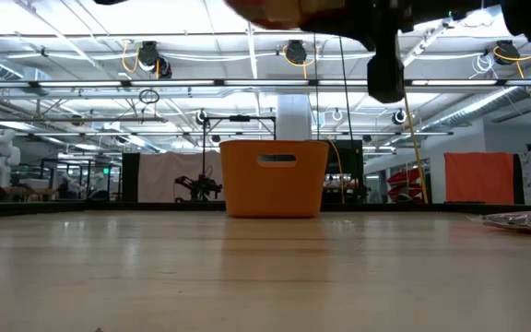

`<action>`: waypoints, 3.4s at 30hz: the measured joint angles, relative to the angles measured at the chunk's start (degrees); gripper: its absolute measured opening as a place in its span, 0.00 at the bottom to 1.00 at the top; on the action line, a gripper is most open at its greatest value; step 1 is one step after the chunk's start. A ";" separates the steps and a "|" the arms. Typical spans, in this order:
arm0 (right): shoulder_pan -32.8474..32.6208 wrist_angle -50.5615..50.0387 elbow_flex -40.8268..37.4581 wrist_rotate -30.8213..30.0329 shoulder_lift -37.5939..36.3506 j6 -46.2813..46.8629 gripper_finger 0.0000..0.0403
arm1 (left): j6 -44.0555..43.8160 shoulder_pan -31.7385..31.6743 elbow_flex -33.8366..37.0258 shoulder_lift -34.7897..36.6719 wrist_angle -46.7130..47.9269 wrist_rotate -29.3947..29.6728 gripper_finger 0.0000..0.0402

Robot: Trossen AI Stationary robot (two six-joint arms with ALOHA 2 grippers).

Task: Sort popcorn bags into baskets
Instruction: Put the bottom left red popcorn bag into the orange bin

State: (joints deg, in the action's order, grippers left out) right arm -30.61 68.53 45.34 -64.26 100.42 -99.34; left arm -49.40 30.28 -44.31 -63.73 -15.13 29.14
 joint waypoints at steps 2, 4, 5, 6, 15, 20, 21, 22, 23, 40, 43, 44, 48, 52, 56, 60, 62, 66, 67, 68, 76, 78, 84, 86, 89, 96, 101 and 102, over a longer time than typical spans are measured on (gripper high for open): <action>0.43 -0.07 0.55 1.63 0.90 -5.65 0.01 | -4.85 -2.10 -0.02 0.33 1.44 -5.31 0.44; 1.17 0.26 1.56 3.30 1.71 -9.52 0.01 | -8.52 -4.32 -0.02 0.25 3.55 -11.49 0.42; 1.54 0.24 2.02 3.50 1.75 -11.26 0.01 | -9.80 -5.42 -0.02 0.16 4.81 -14.16 0.42; 1.94 0.21 2.45 3.80 1.75 -12.43 0.00 | -10.61 -6.38 -0.02 0.07 5.87 -15.94 0.41; 2.88 1.82 6.75 6.07 1.74 -19.77 0.00 | -9.61 -10.25 -0.02 -0.33 15.41 -17.01 0.46; 2.88 1.90 7.45 6.09 1.73 -20.09 0.00 | -5.25 -10.45 0.00 -0.34 14.99 -15.33 0.51; 2.88 1.86 7.45 6.09 1.73 -20.09 0.00 | -3.67 -10.45 0.00 -0.41 15.01 -14.52 0.52; 2.94 1.88 7.45 6.09 1.73 -20.05 0.00 | -1.96 -10.45 0.00 -0.45 14.99 -13.95 0.53; 3.01 1.81 7.45 6.09 1.73 -19.99 0.00 | -0.10 -10.45 0.00 -0.45 15.03 -13.44 0.54; 4.77 1.49 7.45 7.58 1.73 -20.49 0.00 | 2.61 -10.28 -0.02 -5.12 6.84 -12.79 0.50; 5.11 1.47 7.45 7.73 1.73 -20.51 0.01 | 2.65 -10.29 -0.02 -6.22 4.48 -14.09 0.48; 5.17 1.47 7.45 7.71 1.73 -20.51 0.01 | 2.65 -10.27 -0.02 -6.78 3.47 -14.13 0.47; 5.41 1.48 7.43 7.71 1.73 -21.26 0.01 | 2.63 -10.27 -0.02 -7.67 1.62 -14.19 0.44; 5.80 1.48 7.45 7.80 1.73 -21.67 0.01 | 2.15 -10.34 -0.02 -8.07 1.29 -14.14 0.40; 6.37 1.68 7.43 7.90 1.75 -21.77 0.01 | 1.70 -9.97 -0.04 -9.39 -1.33 -14.04 0.36; 6.81 1.36 7.43 8.93 1.75 -21.58 0.01 | 1.46 -9.96 0.07 -12.43 -4.53 -14.51 0.33; 6.81 1.62 7.43 8.84 1.75 -21.69 0.01 | 1.57 -9.98 0.06 -13.27 -6.59 -14.51 0.31; 6.79 1.59 7.43 8.69 1.75 -21.73 0.01 | 2.44 -9.92 0.06 -13.29 -7.51 -14.68 0.27; 6.79 1.72 7.43 8.61 1.75 -21.75 0.01 | 2.44 -9.98 0.07 -13.25 -7.56 -14.69 0.26; 6.79 1.69 7.43 8.49 1.75 -21.78 0.01 | 2.44 -9.99 0.06 -13.24 -7.62 -14.68 0.24; 6.75 1.53 7.43 8.02 1.75 -22.51 0.01 | 2.43 -9.90 0.07 -13.24 -8.14 -15.67 0.08; 6.75 1.53 7.43 8.18 1.75 -19.73 0.02 | 2.45 -9.90 0.07 -13.24 -8.23 -15.76 0.06; 5.75 3.72 7.43 7.32 1.75 -5.08 0.11 | 2.81 -9.86 -0.04 -13.19 -8.91 -17.07 0.08; 5.03 3.71 7.43 6.00 1.75 -4.81 0.17 | 2.86 -9.84 -0.04 -13.16 -8.84 -18.07 0.08; 3.87 3.84 7.43 4.66 1.75 -2.41 0.25 | 3.59 -10.10 -0.04 -12.05 -8.70 -19.84 0.07; 2.37 3.84 7.43 2.55 1.73 13.21 0.41 | 7.16 -11.16 0.02 -6.35 -3.70 -22.27 0.08; 2.33 0.86 7.36 -0.55 1.75 21.84 0.49 | 10.03 -12.66 -0.04 0.82 2.67 -22.74 0.08; 2.31 0.18 7.31 -0.81 1.75 23.43 0.50 | 10.76 -13.07 -0.04 2.23 3.90 -22.57 0.08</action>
State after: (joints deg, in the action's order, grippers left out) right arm -28.30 68.71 52.65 -65.07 102.17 -75.91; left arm -38.64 17.21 -44.36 -61.50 -11.23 6.57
